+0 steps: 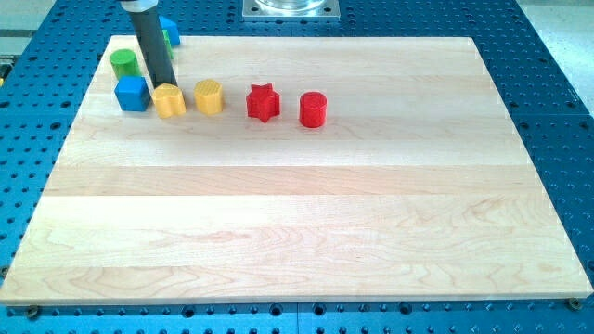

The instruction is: Move the green circle to the bottom of the green star

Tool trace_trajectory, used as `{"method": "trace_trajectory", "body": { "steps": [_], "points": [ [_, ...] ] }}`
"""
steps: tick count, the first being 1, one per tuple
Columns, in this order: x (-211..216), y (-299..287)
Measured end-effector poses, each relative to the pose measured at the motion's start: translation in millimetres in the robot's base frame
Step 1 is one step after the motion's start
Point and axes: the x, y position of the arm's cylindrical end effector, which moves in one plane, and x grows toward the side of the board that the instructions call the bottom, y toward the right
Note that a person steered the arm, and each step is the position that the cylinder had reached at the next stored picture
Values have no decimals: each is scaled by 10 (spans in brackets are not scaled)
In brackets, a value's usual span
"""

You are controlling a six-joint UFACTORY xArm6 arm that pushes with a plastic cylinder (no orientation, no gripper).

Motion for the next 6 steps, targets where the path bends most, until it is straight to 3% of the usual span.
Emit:
{"method": "trace_trajectory", "body": {
  "steps": [1, 3, 6],
  "points": [
    [-69, -120],
    [-69, -1160],
    [-509, -1123]
  ]
}}
